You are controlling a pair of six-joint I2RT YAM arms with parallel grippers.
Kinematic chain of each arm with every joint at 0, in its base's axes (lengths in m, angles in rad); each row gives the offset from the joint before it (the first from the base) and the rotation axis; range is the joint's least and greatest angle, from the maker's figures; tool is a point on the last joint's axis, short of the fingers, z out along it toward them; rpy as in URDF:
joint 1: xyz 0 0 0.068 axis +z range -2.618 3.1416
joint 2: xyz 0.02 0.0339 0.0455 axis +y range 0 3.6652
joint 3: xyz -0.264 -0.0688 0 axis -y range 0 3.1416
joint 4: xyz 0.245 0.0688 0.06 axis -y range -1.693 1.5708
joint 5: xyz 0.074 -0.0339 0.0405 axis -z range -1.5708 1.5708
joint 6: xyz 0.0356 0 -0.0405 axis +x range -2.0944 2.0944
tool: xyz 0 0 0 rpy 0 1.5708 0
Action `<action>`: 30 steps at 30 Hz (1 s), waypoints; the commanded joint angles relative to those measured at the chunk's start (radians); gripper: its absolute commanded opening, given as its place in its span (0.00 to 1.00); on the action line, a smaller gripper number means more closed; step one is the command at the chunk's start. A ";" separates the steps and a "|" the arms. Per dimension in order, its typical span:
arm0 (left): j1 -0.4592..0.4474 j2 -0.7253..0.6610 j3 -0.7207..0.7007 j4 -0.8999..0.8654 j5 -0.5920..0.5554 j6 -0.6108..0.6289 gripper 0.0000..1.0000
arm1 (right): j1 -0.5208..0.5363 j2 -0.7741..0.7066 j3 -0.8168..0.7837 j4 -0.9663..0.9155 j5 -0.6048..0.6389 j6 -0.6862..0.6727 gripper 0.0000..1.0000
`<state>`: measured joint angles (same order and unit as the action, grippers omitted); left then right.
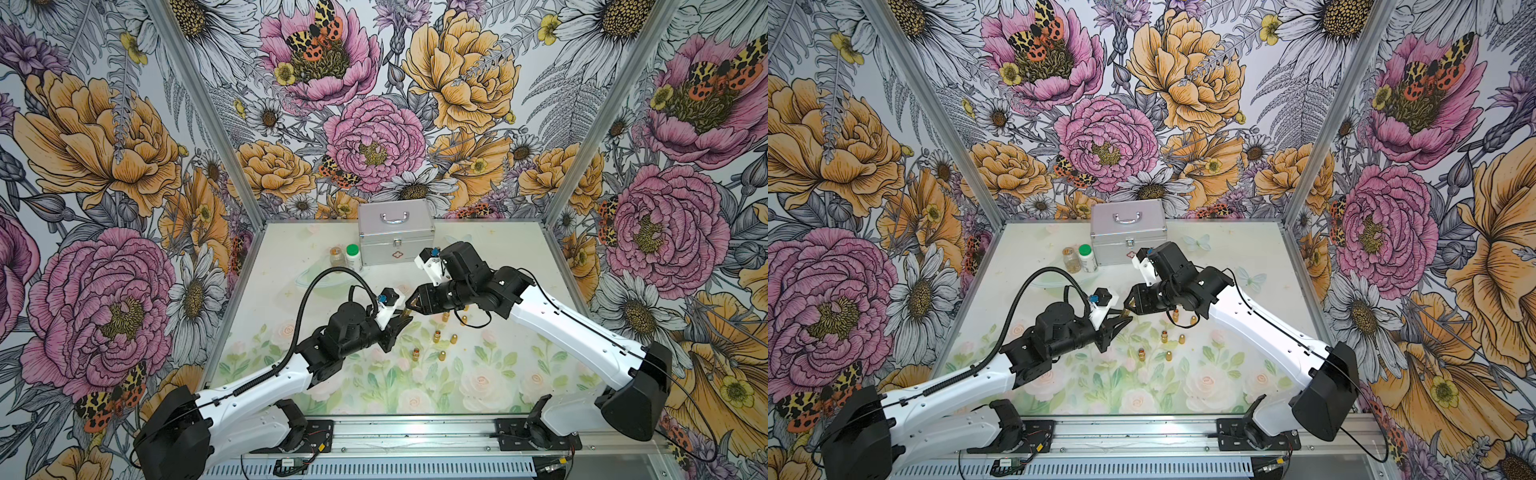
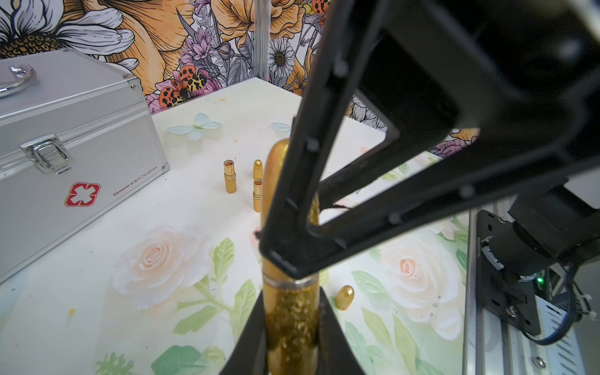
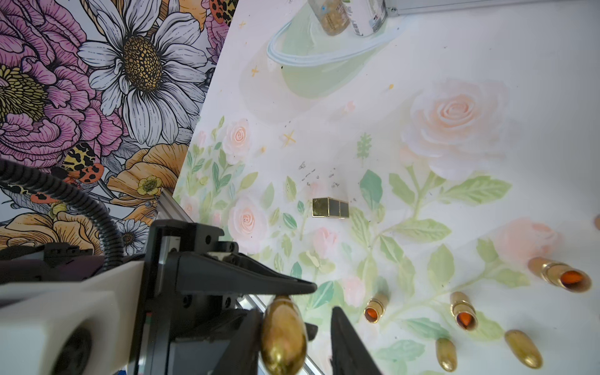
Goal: Open the lipstick cap
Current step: Open the cover of the lipstick.
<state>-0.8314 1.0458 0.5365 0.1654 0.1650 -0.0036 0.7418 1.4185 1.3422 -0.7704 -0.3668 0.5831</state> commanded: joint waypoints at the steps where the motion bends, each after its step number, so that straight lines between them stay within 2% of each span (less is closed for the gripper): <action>1: -0.011 -0.022 0.008 -0.024 -0.024 0.002 0.00 | -0.001 0.015 0.039 0.010 0.006 -0.014 0.35; 4: -0.014 -0.016 0.014 -0.026 -0.018 0.004 0.00 | 0.001 0.025 0.042 0.011 0.007 -0.017 0.34; 11: -0.019 -0.015 0.025 -0.033 -0.033 0.008 0.00 | 0.005 0.036 0.037 0.017 -0.003 -0.022 0.24; 17: -0.020 -0.019 0.027 -0.044 -0.060 0.004 0.00 | 0.004 0.025 0.033 0.016 0.013 -0.025 0.21; 30: -0.032 -0.070 -0.044 -0.105 -0.223 -0.057 0.00 | -0.041 -0.028 0.087 0.014 0.088 0.014 0.20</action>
<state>-0.8661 1.0065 0.5346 0.1356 0.0483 -0.0227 0.7448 1.4414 1.3811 -0.7578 -0.3706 0.5869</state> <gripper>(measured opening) 0.207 0.213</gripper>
